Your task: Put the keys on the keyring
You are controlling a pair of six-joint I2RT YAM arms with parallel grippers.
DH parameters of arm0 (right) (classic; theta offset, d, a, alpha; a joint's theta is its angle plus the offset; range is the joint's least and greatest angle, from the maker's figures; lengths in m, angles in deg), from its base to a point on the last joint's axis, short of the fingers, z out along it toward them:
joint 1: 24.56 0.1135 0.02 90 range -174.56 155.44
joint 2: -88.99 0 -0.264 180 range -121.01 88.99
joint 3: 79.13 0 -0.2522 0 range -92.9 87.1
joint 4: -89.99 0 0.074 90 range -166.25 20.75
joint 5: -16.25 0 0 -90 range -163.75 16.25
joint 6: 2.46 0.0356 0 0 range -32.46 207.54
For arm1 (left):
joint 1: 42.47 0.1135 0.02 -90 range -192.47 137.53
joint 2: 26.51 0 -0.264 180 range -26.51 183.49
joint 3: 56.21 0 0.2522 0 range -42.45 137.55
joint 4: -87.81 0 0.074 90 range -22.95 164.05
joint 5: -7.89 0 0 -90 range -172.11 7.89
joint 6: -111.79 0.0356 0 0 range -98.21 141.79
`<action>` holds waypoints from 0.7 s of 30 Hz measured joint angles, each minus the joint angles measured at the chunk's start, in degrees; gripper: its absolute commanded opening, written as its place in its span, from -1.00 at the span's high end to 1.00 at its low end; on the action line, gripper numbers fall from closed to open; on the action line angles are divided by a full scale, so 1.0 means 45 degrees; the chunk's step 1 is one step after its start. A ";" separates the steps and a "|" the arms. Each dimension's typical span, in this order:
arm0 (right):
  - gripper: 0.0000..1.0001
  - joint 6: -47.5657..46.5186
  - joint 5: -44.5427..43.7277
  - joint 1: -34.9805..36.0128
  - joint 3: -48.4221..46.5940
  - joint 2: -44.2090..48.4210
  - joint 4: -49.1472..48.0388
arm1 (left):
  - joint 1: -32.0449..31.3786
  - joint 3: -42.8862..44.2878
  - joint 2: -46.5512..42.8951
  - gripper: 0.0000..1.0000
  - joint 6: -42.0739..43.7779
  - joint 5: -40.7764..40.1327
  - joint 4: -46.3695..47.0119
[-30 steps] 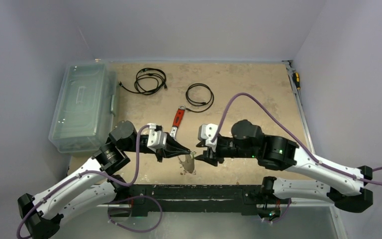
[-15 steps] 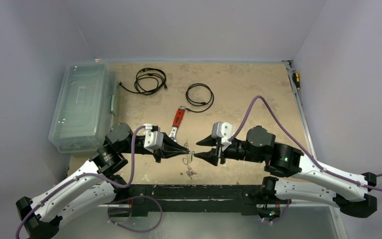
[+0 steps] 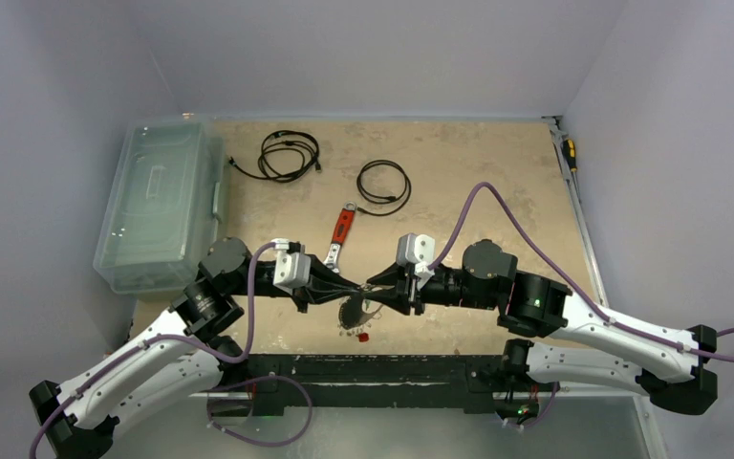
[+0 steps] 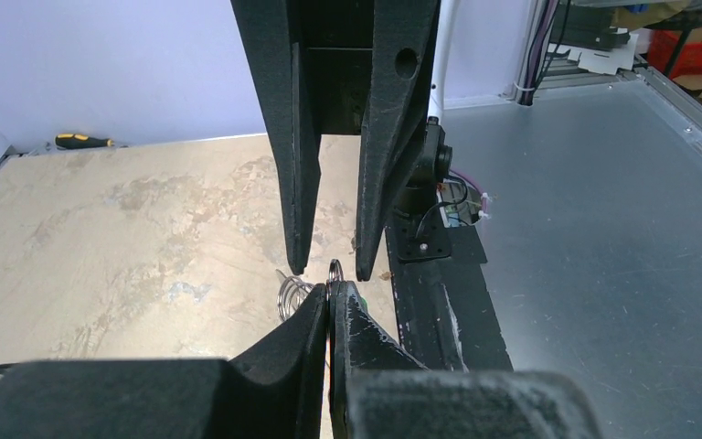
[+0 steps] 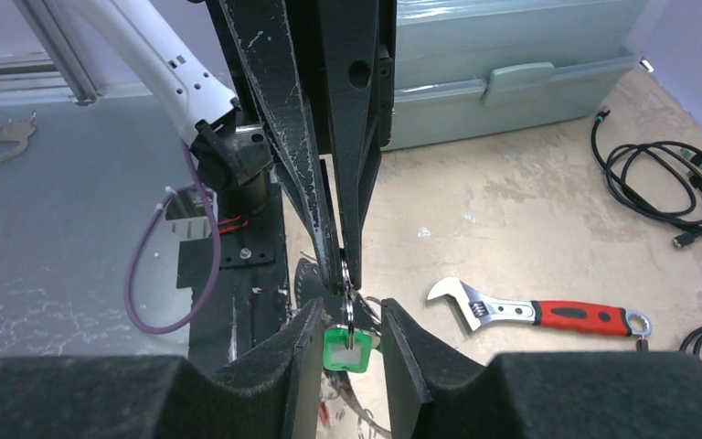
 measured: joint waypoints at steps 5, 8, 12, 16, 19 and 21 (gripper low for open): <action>0.47 0.0053 0.0039 0.0000 0.0126 0.0063 -0.0034 | 0.0005 0.0000 -0.0112 1.00 -0.0005 -0.0087 0.0000; 0.57 0.0126 0.0044 0.0000 0.0306 0.0194 -0.0024 | 0.0034 0.0000 -0.0136 1.00 -0.0024 -0.0097 0.0005; 0.63 0.0194 0.0049 0.0000 0.0379 0.0194 -0.0039 | 0.0087 0.0000 -0.0131 1.00 -0.0117 -0.0136 0.0005; 0.74 0.0199 0.0049 0.0000 0.0393 0.0194 -0.0044 | 0.0087 0.0000 -0.0131 1.00 -0.0189 -0.0136 0.0005; 0.88 0.0199 0.0049 0.0000 0.0393 0.0185 -0.0087 | 0.0112 0.0000 -0.0131 1.00 -0.0223 -0.0141 0.0005; 0.96 0.0189 0.0049 0.0000 0.0393 0.0170 -0.0121 | 0.0131 0.0000 -0.0136 1.00 -0.0228 -0.0141 0.0005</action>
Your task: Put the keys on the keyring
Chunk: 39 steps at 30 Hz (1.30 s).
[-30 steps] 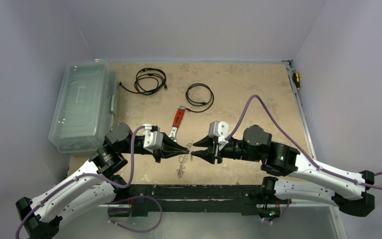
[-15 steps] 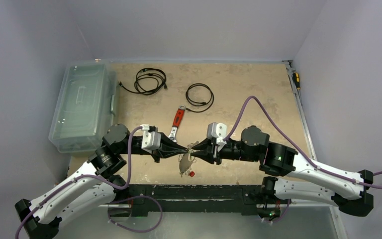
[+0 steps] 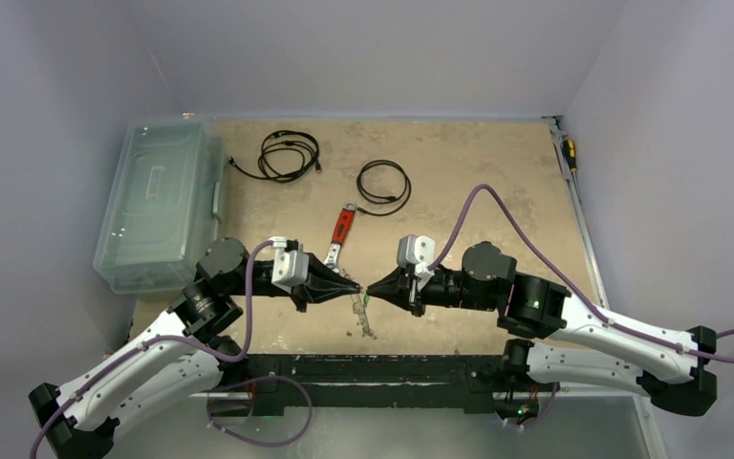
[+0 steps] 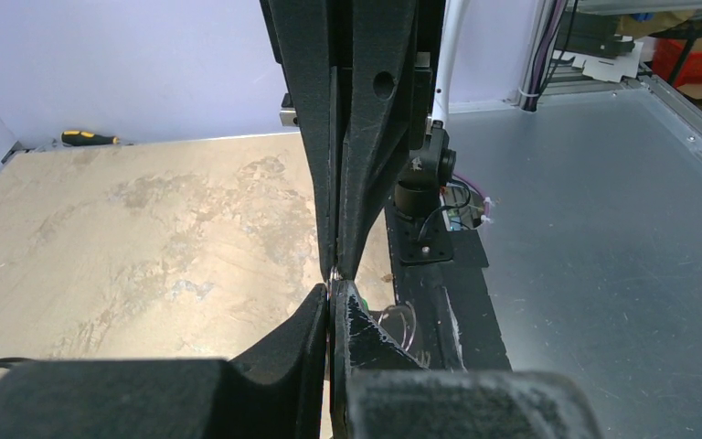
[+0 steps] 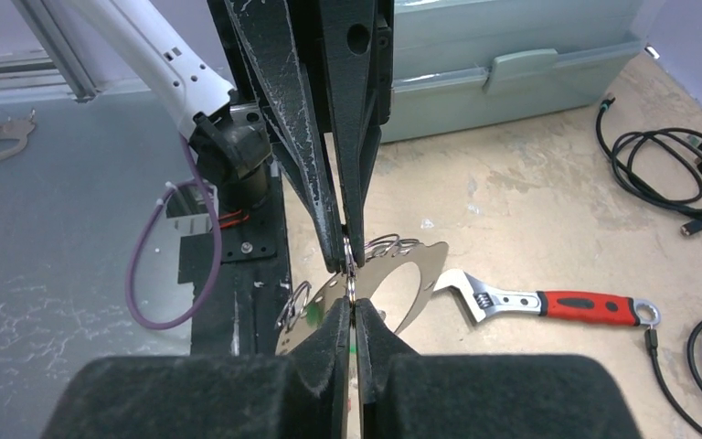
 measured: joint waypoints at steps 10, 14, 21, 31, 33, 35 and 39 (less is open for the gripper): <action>1.00 0.0005 -0.0005 0.0000 0.0000 -0.0034 -0.0151 | 0.0049 0.0000 -0.0107 1.00 -0.0107 0.0005 0.0039; 1.00 0.0005 -0.0005 -0.0005 0.0000 -0.0063 -0.0350 | 0.0131 0.0000 -0.0194 1.00 -0.0151 0.0005 0.0136; 1.00 0.0010 0.0078 -0.0005 0.0024 -0.0160 -0.0811 | 0.0282 -0.0005 -0.0389 1.00 -0.0379 -0.0015 0.0287; 1.00 0.0151 0.0321 -0.0015 0.0257 -0.0277 -0.1535 | 0.0471 -0.0194 -0.0607 1.00 -0.0724 0.0005 0.0568; 1.00 0.0199 0.0340 -0.0024 0.0282 -0.0345 -0.1661 | 0.0520 -0.0194 -0.0612 1.00 -0.0777 0.0005 0.0641; 1.00 0.0248 0.0364 -0.0029 0.0296 -0.0476 -0.1841 | 0.0549 -0.0194 -0.0627 1.00 -0.0811 0.0010 0.0704; 1.00 0.0257 0.0466 -0.0039 0.0316 -0.0699 -0.2147 | 0.0627 -0.0209 -0.0636 1.00 -0.1005 0.0019 0.0840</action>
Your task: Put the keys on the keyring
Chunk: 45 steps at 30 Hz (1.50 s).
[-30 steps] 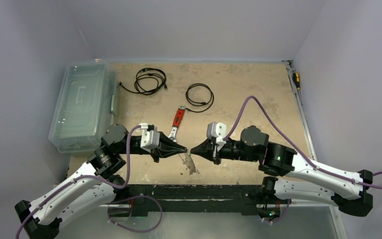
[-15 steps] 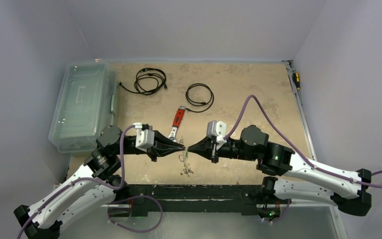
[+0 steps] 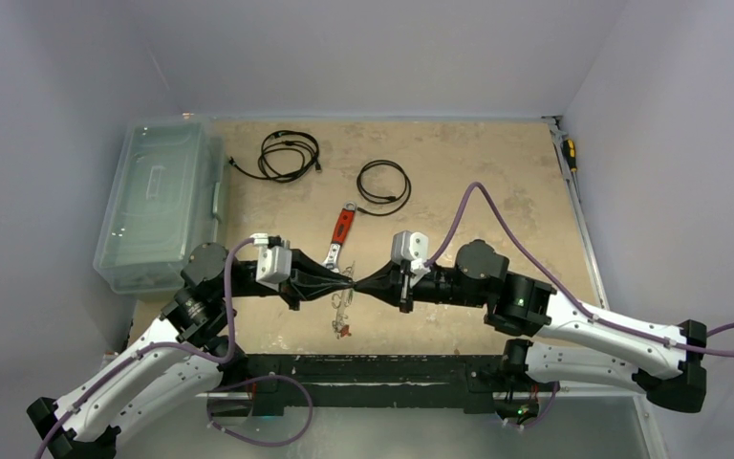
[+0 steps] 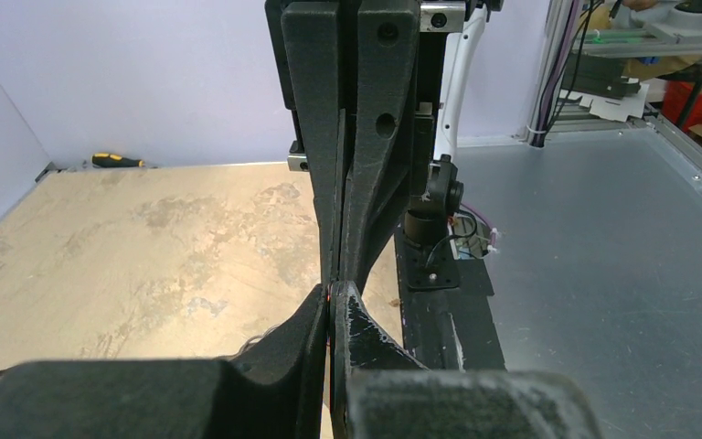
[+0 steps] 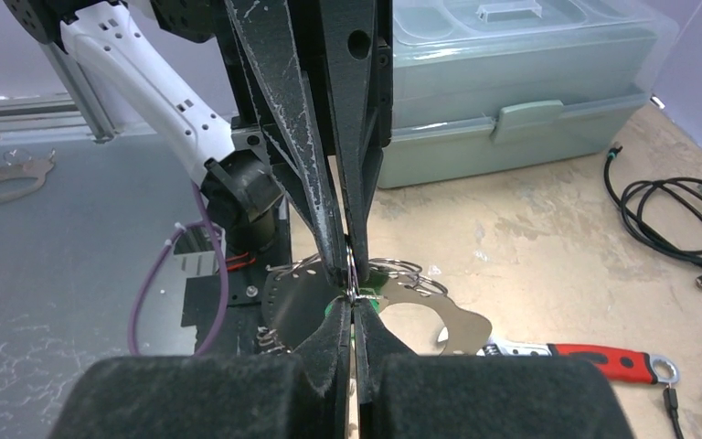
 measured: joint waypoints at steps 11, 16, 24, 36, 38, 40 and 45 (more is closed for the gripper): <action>1.00 0.0141 0.0107 0.0000 0.0355 0.0073 -0.0627 | 0.0126 -0.0019 -0.0005 1.00 -0.0175 0.0107 0.0175; 1.00 0.0364 0.0073 0.0000 0.0636 0.0151 -0.0879 | 0.0180 -0.0219 -0.0097 1.00 -0.0384 0.0107 0.0306; 1.00 0.0651 -0.0151 0.0000 0.0899 0.0146 -0.1379 | 0.0447 -0.0398 -0.0199 1.00 -0.0772 0.0087 0.0641; 1.00 0.0913 -0.0418 0.0000 0.1161 0.0058 -0.2186 | 0.0772 -0.0631 -0.0437 1.00 -0.1477 -0.0199 0.1326; 1.00 0.0957 -0.0476 0.0000 0.1161 0.0000 -0.2351 | 0.0840 -0.0631 -0.0447 1.00 -0.1579 -0.0243 0.1472; 1.00 0.0986 -0.0486 -0.0015 0.1161 -0.0073 -0.2540 | 0.0879 -0.0631 -0.0476 1.00 -0.1715 -0.0306 0.1588; 1.00 0.1001 -0.0476 -0.0049 0.1161 -0.0369 -0.2939 | 0.0942 -0.0704 -0.0597 1.00 -0.1802 -0.0500 0.1739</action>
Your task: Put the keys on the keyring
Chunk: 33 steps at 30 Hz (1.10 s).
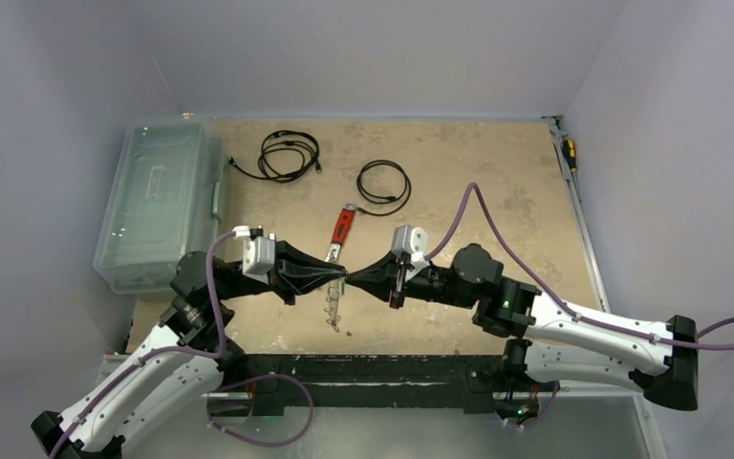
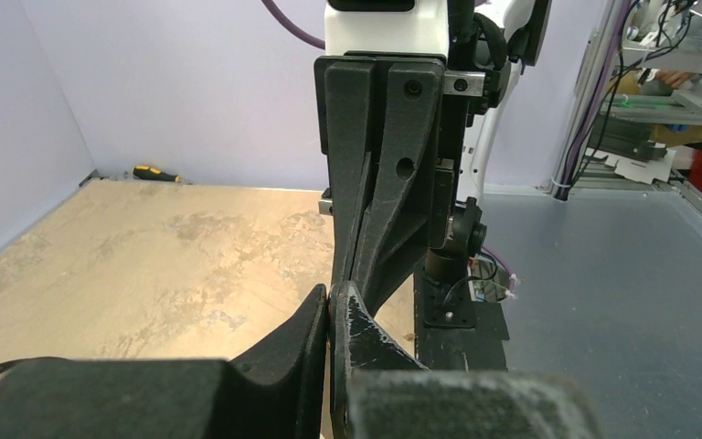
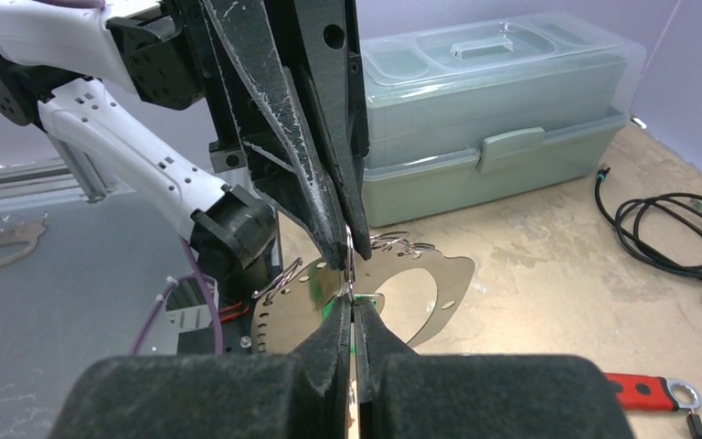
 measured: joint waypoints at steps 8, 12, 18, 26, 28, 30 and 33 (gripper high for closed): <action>0.63 0.0097 -0.0005 -0.0010 0.0000 -0.0272 -0.0233 | 0.0083 -0.0136 -0.0112 1.00 -0.0189 -0.0238 0.0049; 0.40 0.0092 0.0029 -0.0005 0.0000 -0.0253 -0.0189 | 0.0126 -0.0136 -0.0112 1.00 -0.0175 -0.0437 0.0078; 0.29 0.0029 0.0165 0.0078 0.0000 0.0121 0.0165 | 0.0165 -0.0136 -0.0097 1.00 -0.0151 -0.0738 0.0233; 0.22 -0.0049 0.0277 0.0078 0.0000 0.0515 0.0121 | 0.0194 -0.0136 -0.0087 1.00 -0.0151 -0.0787 0.0359; 0.19 -0.0058 0.0257 0.0078 0.0000 0.0544 0.0112 | 0.0194 -0.0136 -0.0087 1.00 -0.0155 -0.0787 0.0389; 0.13 -0.0058 0.0199 0.0078 0.0000 0.0568 0.0126 | 0.0194 -0.0136 -0.0087 1.00 -0.0151 -0.0782 0.0423; 0.05 -0.0063 -0.0029 0.0087 0.0000 0.0597 0.0136 | 0.0194 -0.0136 -0.0097 1.00 -0.0155 -0.0787 0.0461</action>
